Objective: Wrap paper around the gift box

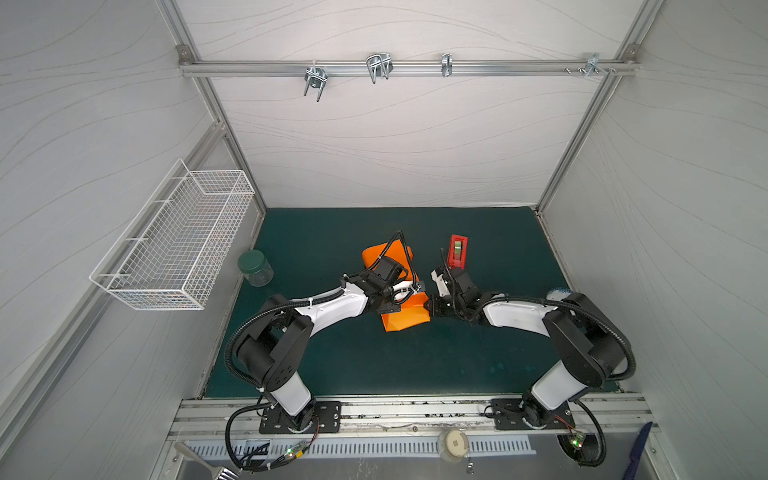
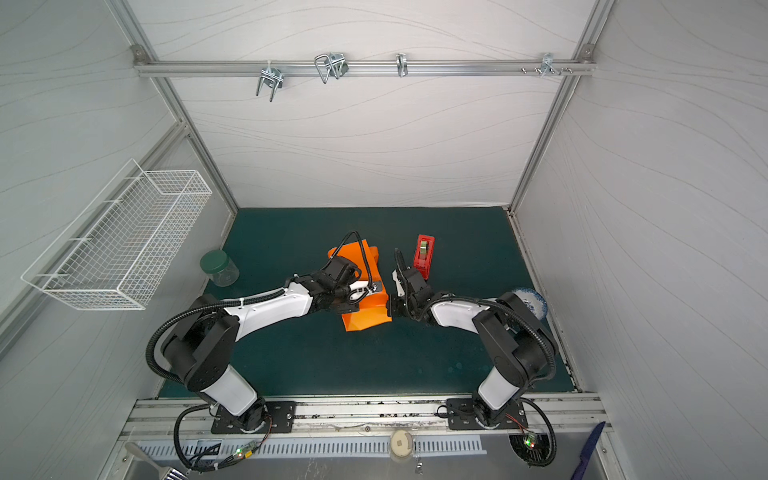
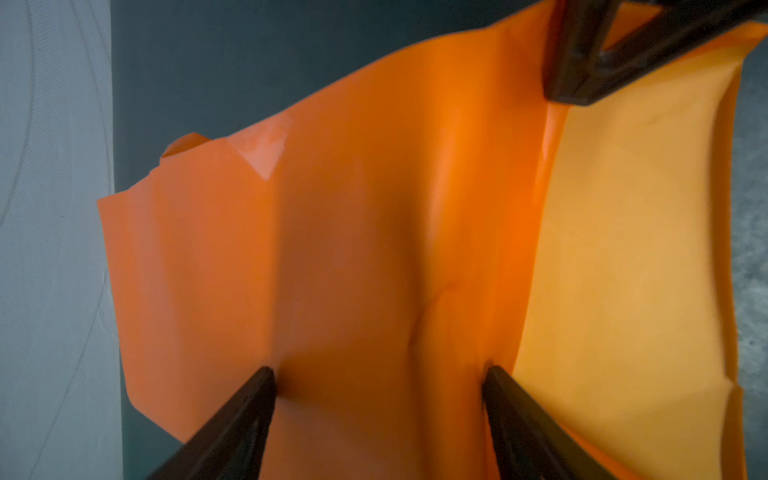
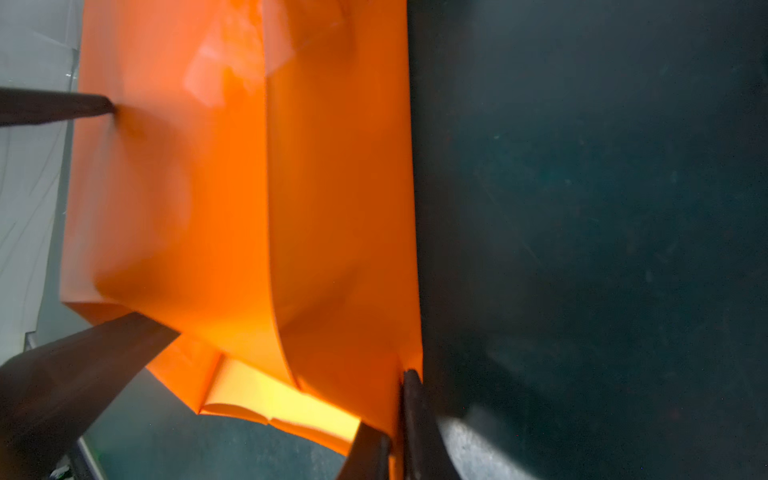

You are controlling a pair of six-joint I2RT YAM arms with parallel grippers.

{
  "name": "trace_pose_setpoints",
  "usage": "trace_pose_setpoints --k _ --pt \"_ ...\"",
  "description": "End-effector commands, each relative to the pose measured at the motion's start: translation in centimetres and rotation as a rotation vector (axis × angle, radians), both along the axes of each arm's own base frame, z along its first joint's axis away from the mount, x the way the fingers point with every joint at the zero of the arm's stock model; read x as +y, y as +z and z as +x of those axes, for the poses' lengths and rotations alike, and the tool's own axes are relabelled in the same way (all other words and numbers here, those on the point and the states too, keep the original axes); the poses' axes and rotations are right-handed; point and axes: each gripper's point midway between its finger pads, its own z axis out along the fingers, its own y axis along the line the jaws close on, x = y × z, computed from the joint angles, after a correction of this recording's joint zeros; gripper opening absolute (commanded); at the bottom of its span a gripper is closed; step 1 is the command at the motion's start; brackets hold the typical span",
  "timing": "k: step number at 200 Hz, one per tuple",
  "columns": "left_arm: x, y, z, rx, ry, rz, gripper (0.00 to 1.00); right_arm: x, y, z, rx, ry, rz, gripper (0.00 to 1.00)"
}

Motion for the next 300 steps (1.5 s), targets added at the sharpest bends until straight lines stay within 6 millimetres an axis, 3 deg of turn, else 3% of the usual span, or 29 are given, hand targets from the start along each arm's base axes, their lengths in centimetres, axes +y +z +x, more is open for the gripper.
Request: trace_pose_setpoints --k 1,42,88,125,300 --pt "0.0 -1.0 -0.4 0.033 0.0 0.008 0.8 -0.3 -0.7 0.5 0.006 -0.072 -0.046 0.07" --pt "0.0 -1.2 -0.5 0.037 0.0 0.004 0.8 0.5 -0.6 0.6 0.011 -0.112 -0.018 0.05" --pt "0.1 -1.1 -0.5 0.035 0.004 0.002 0.8 1.4 -0.1 0.1 0.01 -0.094 0.032 0.16" --pt "0.1 -1.2 -0.5 0.037 0.005 0.005 0.8 1.8 0.9 -0.3 -0.027 -0.056 0.073 0.2" --pt "0.1 -1.6 -0.5 0.047 0.014 0.013 0.79 2.6 2.5 -1.1 -0.068 -0.018 0.159 0.2"
